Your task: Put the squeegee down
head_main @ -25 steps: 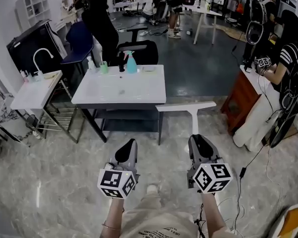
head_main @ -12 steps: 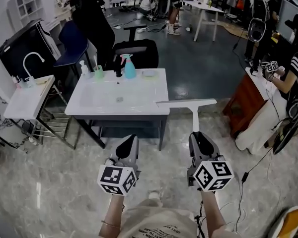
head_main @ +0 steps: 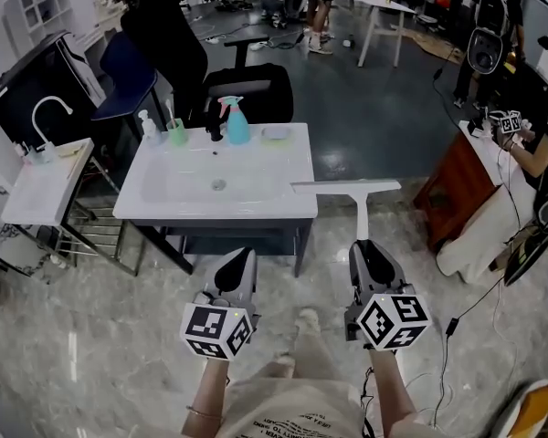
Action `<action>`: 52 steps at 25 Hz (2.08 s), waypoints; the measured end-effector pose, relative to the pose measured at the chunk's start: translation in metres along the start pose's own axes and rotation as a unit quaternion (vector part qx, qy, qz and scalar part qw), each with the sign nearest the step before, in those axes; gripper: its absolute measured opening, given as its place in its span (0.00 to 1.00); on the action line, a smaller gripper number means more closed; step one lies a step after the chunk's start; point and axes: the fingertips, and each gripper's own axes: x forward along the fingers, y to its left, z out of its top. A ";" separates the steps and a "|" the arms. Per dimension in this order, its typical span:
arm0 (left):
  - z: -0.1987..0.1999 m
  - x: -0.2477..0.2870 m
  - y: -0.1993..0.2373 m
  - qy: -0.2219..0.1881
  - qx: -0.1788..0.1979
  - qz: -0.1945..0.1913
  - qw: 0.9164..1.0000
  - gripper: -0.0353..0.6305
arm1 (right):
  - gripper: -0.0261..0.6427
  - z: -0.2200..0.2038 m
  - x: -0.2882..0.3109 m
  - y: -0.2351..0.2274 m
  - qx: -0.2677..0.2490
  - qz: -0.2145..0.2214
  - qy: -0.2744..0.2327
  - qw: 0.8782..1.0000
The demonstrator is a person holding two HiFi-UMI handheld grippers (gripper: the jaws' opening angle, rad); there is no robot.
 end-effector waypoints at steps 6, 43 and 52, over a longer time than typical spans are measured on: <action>0.000 0.036 0.022 0.000 -0.004 0.007 1.000 0.09 | 0.18 0.003 0.045 -0.013 0.004 0.004 0.003 1.000; -0.075 0.280 0.129 0.130 -0.103 0.050 0.985 0.09 | 0.18 -0.063 0.330 -0.071 0.015 0.054 0.183 0.982; -0.096 0.287 0.133 0.162 -0.122 0.051 0.978 0.09 | 0.18 -0.098 0.348 -0.067 0.001 0.042 0.233 0.971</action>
